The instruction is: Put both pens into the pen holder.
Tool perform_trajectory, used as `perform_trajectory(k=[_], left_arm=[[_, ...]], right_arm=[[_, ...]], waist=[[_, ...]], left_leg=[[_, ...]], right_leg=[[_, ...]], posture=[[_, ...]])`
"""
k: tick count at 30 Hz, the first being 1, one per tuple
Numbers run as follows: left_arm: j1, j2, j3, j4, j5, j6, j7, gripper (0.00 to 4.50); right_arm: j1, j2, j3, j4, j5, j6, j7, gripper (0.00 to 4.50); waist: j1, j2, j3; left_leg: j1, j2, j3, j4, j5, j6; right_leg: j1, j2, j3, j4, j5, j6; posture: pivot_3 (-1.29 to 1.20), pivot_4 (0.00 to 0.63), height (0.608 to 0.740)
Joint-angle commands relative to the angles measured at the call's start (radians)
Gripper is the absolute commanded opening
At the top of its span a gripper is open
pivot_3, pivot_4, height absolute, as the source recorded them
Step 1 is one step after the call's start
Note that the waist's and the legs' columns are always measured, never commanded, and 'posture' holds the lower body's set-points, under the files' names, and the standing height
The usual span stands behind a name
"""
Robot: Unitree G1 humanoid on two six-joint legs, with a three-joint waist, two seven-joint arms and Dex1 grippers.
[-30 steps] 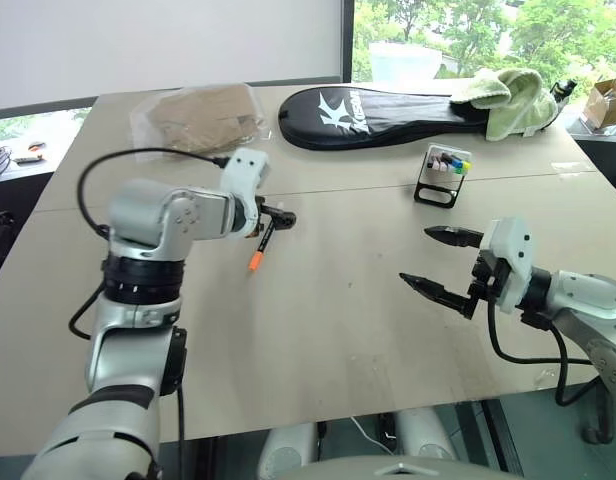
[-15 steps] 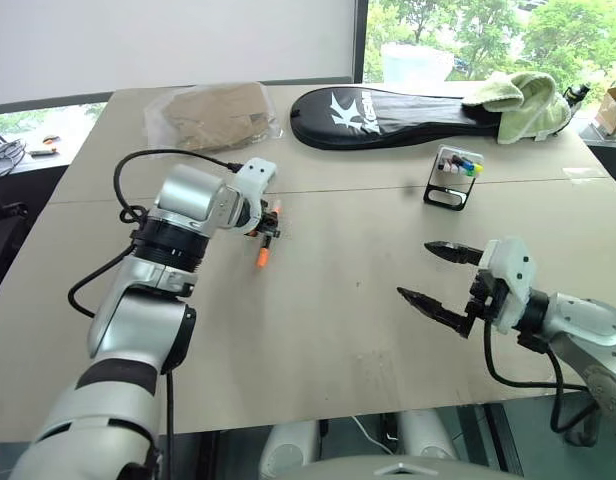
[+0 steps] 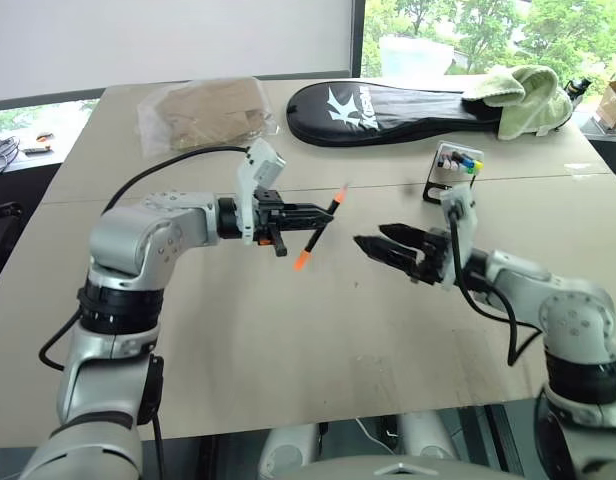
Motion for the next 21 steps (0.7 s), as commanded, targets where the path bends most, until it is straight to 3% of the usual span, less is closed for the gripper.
perform_trajectory(k=[1,8,12,18,19,21], left_arm=[[0.031,0.025,-0.003,-0.101,-0.008,-0.059,-0.028,0.05],[0.08,0.062,-0.028,-0.161,0.025,-0.158,-0.061,0.05],[0.088,0.056,-0.036,-0.174,0.034,-0.188,-0.058,0.0],[0.109,0.051,-0.039,-0.19,0.035,-0.234,-0.068,0.0],[0.115,0.044,-0.036,-0.192,0.037,-0.252,-0.068,0.0],[0.126,0.031,-0.034,-0.185,0.039,-0.277,-0.065,0.0]], right_arm=[[-0.036,0.017,-0.039,0.026,0.13,0.013,-0.052,4.5],[-0.083,0.011,-0.019,0.057,0.218,0.012,-0.094,4.5],[-0.094,0.002,0.013,0.064,0.202,0.025,-0.101,3.23],[-0.094,-0.016,0.022,0.062,0.198,0.016,-0.096,0.43],[-0.093,-0.019,0.02,0.061,0.2,0.014,-0.096,0.12],[-0.091,-0.025,0.017,0.058,0.203,0.013,-0.094,0.12]], waist=[[0.001,0.0,0.0],[-0.006,0.0,0.0],[-0.011,0.0,0.0],[-0.026,0.0,0.0],[-0.026,0.0,0.0],[-0.026,0.0,0.0]], left_leg=[[0.0,0.0,0.0,0.0,-0.001,0.002],[0.001,0.0,0.0,0.001,-0.002,0.003],[0.001,0.0,0.0,0.001,-0.002,0.003],[0.001,0.0,0.0,0.001,-0.002,0.004],[0.001,0.0,0.0,0.001,-0.002,0.004],[0.001,0.0,0.0,0.001,-0.002,0.004]], right_leg=[[0.0,0.0,0.0,0.0,0.0,0.0],[0.0,0.002,0.001,0.002,0.0,0.0],[0.0,0.003,0.001,0.004,0.0,0.0],[0.0,0.003,0.001,0.004,0.0,0.0],[0.0,0.004,0.001,0.004,0.0,0.0],[0.0,0.004,0.001,0.004,0.0,0.0]], posture=[[0.0,0.15,0.74],[0.0,0.15,0.74],[0.0,0.15,0.74],[0.0,0.15,0.74],[0.0,0.15,0.74],[0.0,0.15,0.74]])
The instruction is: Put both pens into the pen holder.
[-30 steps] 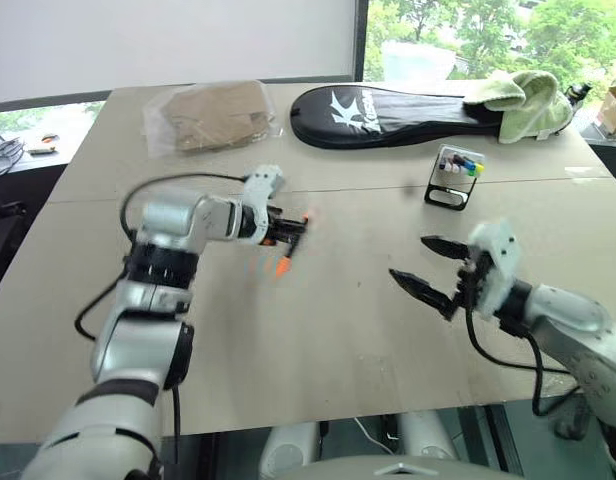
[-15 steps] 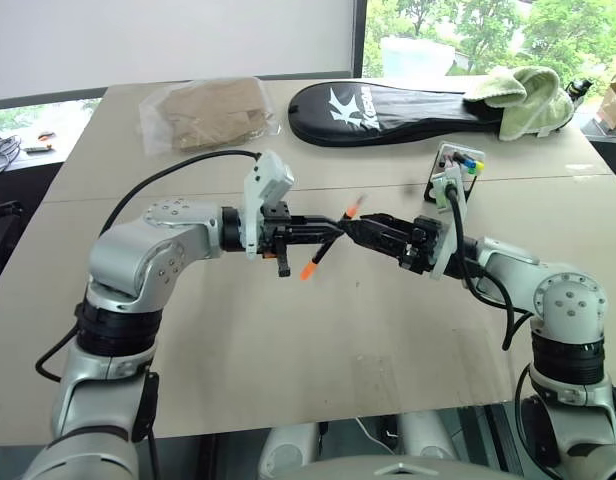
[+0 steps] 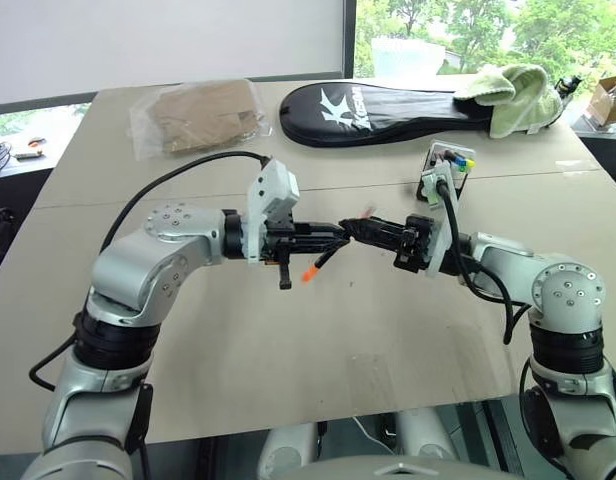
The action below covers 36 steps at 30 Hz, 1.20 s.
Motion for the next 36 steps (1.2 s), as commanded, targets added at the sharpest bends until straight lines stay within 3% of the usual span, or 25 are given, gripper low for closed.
perform_trajectory(k=[1,2,4,5,10,15,18,21,36], left_arm=[[0.013,-0.028,0.019,-0.02,-0.011,-0.056,0.003,0.0],[0.008,-0.031,0.028,0.004,-0.029,-0.023,0.011,0.0],[0.002,-0.029,0.068,0.017,-0.106,0.047,0.0,0.92],[0.002,-0.024,0.079,0.012,-0.123,0.063,0.0,1.08],[0.014,-0.029,0.094,0.009,-0.051,0.009,0.096,3.53],[0.056,-0.109,0.09,-0.024,0.057,-0.131,0.238,3.55],[0.096,-0.141,0.065,-0.044,0.106,-0.205,0.26,3.55],[0.127,-0.147,0.041,-0.051,0.137,-0.266,0.246,3.55],[0.136,-0.148,0.03,-0.041,0.143,-0.293,0.226,3.55]], right_arm=[[-0.008,-0.016,-0.022,-0.027,0.02,-0.016,0.004,0.12],[-0.002,-0.022,-0.024,-0.03,0.019,-0.017,0.005,0.12],[0.018,-0.037,-0.038,-0.043,0.002,-0.03,0.0,0.12],[0.028,-0.046,-0.048,-0.05,-0.008,-0.04,-0.002,0.12],[0.081,-0.125,-0.131,-0.078,-0.112,-0.118,-0.011,0.12],[0.057,-0.207,-0.18,-0.125,-0.452,-0.348,-0.034,0.12],[0.055,-0.237,-0.11,-0.135,-0.696,-0.481,-0.048,0.12],[0.061,-0.228,-0.059,-0.12,-0.843,-0.582,-0.055,0.12],[0.003,-0.051,0.005,0.139,-1.149,-0.836,0.03,0.12]], waist=[[0.0,0.0,0.0],[0.001,0.0,0.0],[0.001,0.0,0.0],[0.001,0.0,0.0],[0.002,0.0,0.0],[0.003,0.0,0.0],[0.001,0.0,0.0],[0.001,0.0,-0.001],[0.002,0.0,-0.001]], left_leg=[[0.0,0.0,0.0,0.0,0.0,0.0],[0.0,0.0,0.0,0.0,0.0,0.0],[0.0,0.0,0.0,0.0,0.0,0.0],[0.0,0.0,0.0,0.0,0.0,0.0],[0.0,0.0,0.0,0.001,0.0,0.0],[0.0,0.0,0.001,0.001,0.0,0.0],[0.001,0.0,0.002,0.001,0.0,0.0],[0.002,0.001,0.003,0.0,0.0,0.0],[0.002,0.001,0.004,0.001,0.0,0.0]], right_leg=[[0.0,0.0,0.0,0.0,0.0,0.0],[0.0,0.0,0.0,0.0,0.0,0.0],[0.0,0.0,0.0,0.0,0.0,0.0],[0.0,0.0,0.0,0.0,0.0,0.0],[0.0,0.0,0.0,0.0,0.0,0.0],[0.0,0.0,0.001,0.0,0.0,0.0],[0.0,0.001,0.002,0.0,0.0,0.0],[0.0,0.002,0.003,0.001,0.0,0.0],[0.0,0.002,0.004,0.0,0.0,0.0]], posture=[[0.0,0.15,0.74],[0.0,0.15,0.74],[0.0,0.15,0.74],[0.0,0.15,0.74],[0.0,0.15,0.74],[0.0,0.15,0.74],[0.0,0.15,0.74],[0.0,0.15,0.74],[0.0,0.15,0.74]])
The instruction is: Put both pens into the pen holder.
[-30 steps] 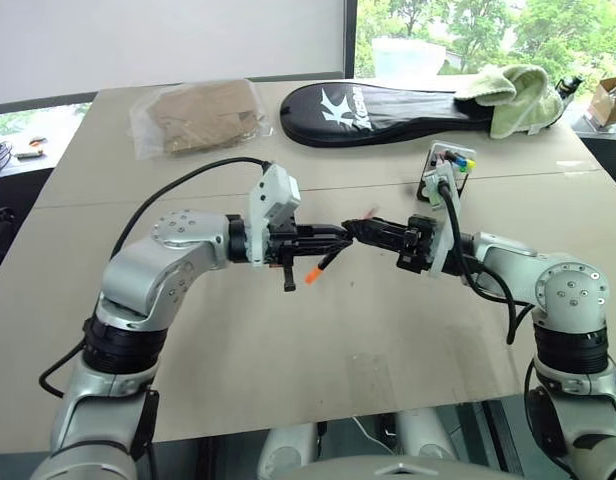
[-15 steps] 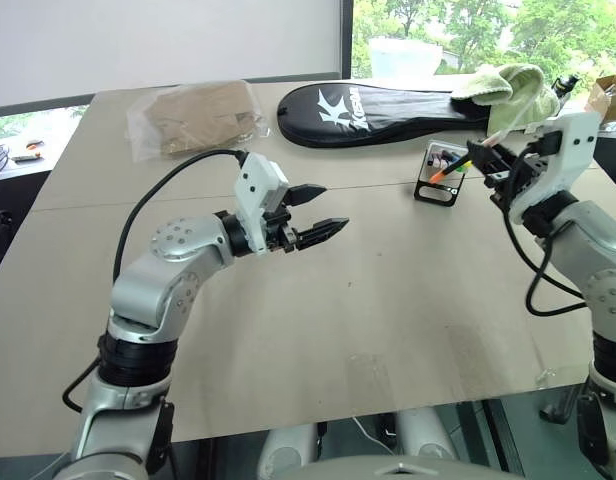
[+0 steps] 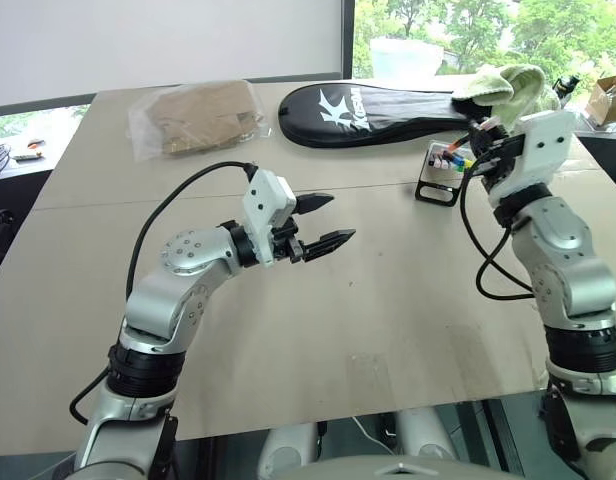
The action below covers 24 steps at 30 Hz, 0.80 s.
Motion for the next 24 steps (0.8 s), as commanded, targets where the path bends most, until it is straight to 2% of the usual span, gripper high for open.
perform_trajectory(k=[1,6,13,14,19,21,24], left_arm=[[-0.005,0.003,0.006,-0.038,0.003,-0.019,0.002,3.55],[0.006,0.003,0.007,-0.047,0.003,-0.014,0.008,3.55],[-0.004,-0.002,0.005,-0.037,0.012,-0.021,0.016,3.55],[-0.004,0.0,0.008,-0.035,0.014,-0.024,0.016,3.55],[0.007,0.01,0.029,-0.035,0.015,-0.027,0.017,3.55],[0.015,0.008,0.036,-0.043,0.014,-0.029,0.024,3.55],[0.034,0.002,0.055,-0.067,-0.001,-0.032,0.04,3.55]], right_arm=[[-0.018,0.016,0.0,0.023,-0.047,-0.07,0.031,0.12],[-0.053,0.037,0.023,0.176,-0.178,-0.242,0.021,0.12],[-0.09,0.085,0.061,0.416,-0.255,-0.452,0.088,0.12],[-0.094,0.09,0.057,0.437,-0.253,-0.464,0.093,1.17],[-0.092,0.088,0.033,0.445,-0.257,-0.467,0.105,3.23],[-0.068,0.082,0.02,0.396,-0.24,-0.436,0.118,4.29],[0.01,0.054,-0.001,0.243,-0.194,-0.349,0.166,4.41]], waist=[[0.0,0.0,0.0],[-0.001,0.0,0.0],[-0.003,0.0,0.0],[-0.002,0.0,0.0],[-0.002,0.0,0.0],[-0.002,0.0,0.0],[0.001,0.0,0.0]], left_leg=[[0.0,0.0,0.0,0.0,0.0,0.0],[0.0,0.0,0.0,0.0,0.0,0.0],[0.001,0.0,0.0,0.0,0.0,-0.001],[0.001,0.0,0.0,0.0,0.001,-0.001],[0.001,0.0,0.001,0.0,0.002,-0.004],[0.001,0.0,0.0,0.0,0.002,-0.004],[0.001,0.0,0.0,-0.001,0.002,-0.004]], right_leg=[[0.0,0.0,0.0,0.0,0.0,0.0],[0.0,0.0,0.0,0.0,0.0,0.0],[0.0,0.0,0.0,0.001,0.0,0.0],[0.0,0.0,0.001,0.0,0.0,0.0],[0.0,0.0,0.001,0.0,0.0,0.0],[0.0,0.0,0.001,0.0,0.0,0.0],[0.0,0.0,0.001,0.001,0.0,0.0]], posture=[[0.0,0.15,0.74],[0.0,0.15,0.74],[0.0,0.15,0.74],[0.0,0.15,0.74],[0.0,0.15,0.74],[0.0,0.15,0.74],[0.0,0.15,0.74]])
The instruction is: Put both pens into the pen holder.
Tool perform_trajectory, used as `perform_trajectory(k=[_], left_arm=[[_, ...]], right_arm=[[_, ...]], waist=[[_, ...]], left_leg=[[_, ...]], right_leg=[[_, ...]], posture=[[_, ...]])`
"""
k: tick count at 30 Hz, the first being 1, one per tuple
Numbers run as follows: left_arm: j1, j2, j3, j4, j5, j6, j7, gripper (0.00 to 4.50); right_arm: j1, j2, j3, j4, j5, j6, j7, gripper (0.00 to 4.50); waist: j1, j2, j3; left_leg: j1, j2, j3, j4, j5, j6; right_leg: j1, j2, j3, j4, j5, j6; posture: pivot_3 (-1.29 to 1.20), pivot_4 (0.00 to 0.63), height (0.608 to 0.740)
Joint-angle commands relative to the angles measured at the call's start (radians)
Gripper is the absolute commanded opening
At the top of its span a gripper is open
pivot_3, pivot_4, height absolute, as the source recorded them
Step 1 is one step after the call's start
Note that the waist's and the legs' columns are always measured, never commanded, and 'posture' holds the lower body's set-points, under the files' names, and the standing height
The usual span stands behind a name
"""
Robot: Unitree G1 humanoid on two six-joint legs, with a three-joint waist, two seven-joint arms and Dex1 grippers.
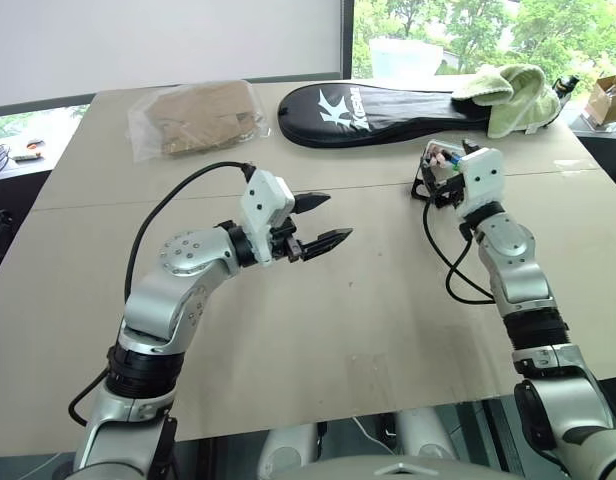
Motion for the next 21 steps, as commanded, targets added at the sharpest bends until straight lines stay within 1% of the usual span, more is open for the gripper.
perform_trajectory(k=[1,4,5,6,7,8,13,14,16,18,21], left_arm=[[0.021,-0.002,0.051,-0.073,-0.021,-0.027,0.019,3.55],[0.049,-0.007,0.082,-0.09,-0.057,-0.02,0.02,3.55],[0.07,-0.005,0.11,-0.109,-0.122,0.011,0.001,3.8],[0.094,0.001,0.131,-0.12,-0.154,0.023,-0.012,4.07],[0.112,0.008,0.144,-0.128,-0.174,0.028,-0.02,4.32],[0.137,0.015,0.158,-0.126,-0.166,0.02,-0.014,4.48],[0.246,0.061,0.2,-0.132,-0.102,0.003,0.031,4.48],[0.284,0.064,0.238,-0.144,-0.099,0.023,0.071,4.48],[0.374,0.076,0.32,-0.175,-0.101,0.069,0.129,4.48],[0.444,0.083,0.377,-0.202,-0.115,0.088,0.144,4.48],[0.513,0.085,0.448,-0.223,-0.152,0.107,0.152,4.48]], right_arm=[[0.086,-0.049,-0.048,-0.229,0.065,0.099,0.061,4.41],[0.204,-0.123,-0.064,-0.424,0.147,0.236,0.154,4.41],[0.259,-0.154,-0.08,-0.491,0.172,0.282,0.178,4.47],[0.315,-0.183,-0.094,-0.549,0.186,0.317,0.198,4.5],[0.36,-0.203,-0.107,-0.596,0.198,0.352,0.21,4.5],[0.406,-0.223,-0.118,-0.637,0.211,0.383,0.219,4.5],[0.586,-0.296,-0.186,-0.761,0.268,0.469,0.282,4.5],[0.649,-0.321,-0.227,-0.789,0.315,0.488,0.334,4.5],[0.761,-0.378,-0.313,-0.828,0.371,0.516,0.42,4.5],[0.806,-0.411,-0.364,-0.839,0.396,0.531,0.45,4.5],[0.822,-0.443,-0.42,-0.825,0.434,0.553,0.484,4.5]], waist=[[0.004,0.0,0.0],[0.005,0.0,0.0],[0.005,0.0,0.0],[0.005,0.0,0.0],[0.004,0.0,0.0],[0.004,0.0,0.0],[0.002,0.0,0.0],[0.002,0.0,0.0],[0.004,0.0,0.0],[0.002,0.0,0.0],[0.0,-0.001,0.0]], left_leg=[[0.0,0.0,0.0,0.0,0.0,0.0],[-0.001,0.0,-0.001,0.0,0.0,0.001],[-0.001,0.0,-0.001,0.0,-0.002,0.003],[-0.001,0.0,0.0,0.0,-0.002,0.004],[-0.001,0.0,-0.001,0.0,-0.002,0.004],[0.0,0.0,-0.001,0.0,-0.002,0.004],[0.003,0.0,0.0,0.0,-0.002,0.004],[0.005,0.001,0.001,0.0,-0.002,0.004],[0.01,0.002,0.001,-0.001,-0.002,0.004],[0.013,0.002,0.001,-0.001,-0.003,0.004],[0.014,0.003,0.003,0.0,-0.003,0.004]], right_leg=[[0.0,0.0,0.0,0.0,0.0,0.0],[0.0,-0.001,-0.001,-0.001,0.0,0.0],[0.0,-0.001,-0.001,-0.001,0.0,0.0],[0.0,-0.001,-0.001,-0.001,0.0,0.0],[0.0,-0.002,-0.001,-0.001,0.0,0.0],[0.001,-0.002,-0.001,-0.001,0.0,0.0],[0.003,0.0,0.0,0.0,-0.001,0.0],[0.005,0.0,0.0,0.0,-0.002,-0.003],[0.009,0.001,0.001,-0.001,-0.004,-0.003],[0.013,0.001,0.001,-0.002,-0.006,0.0],[0.014,0.001,0.001,-0.004,-0.006,0.0]], posture=[[0.0,0.15,0.74],[0.0,0.15,0.74],[0.0,0.15,0.74],[0.0,0.15,0.74],[0.0,0.15,0.74],[0.0,0.15,0.74],[0.0,0.15,0.74],[0.0,0.15,0.74],[0.0,0.15,0.74],[0.0,0.15,0.74],[0.0,0.15,0.74]])
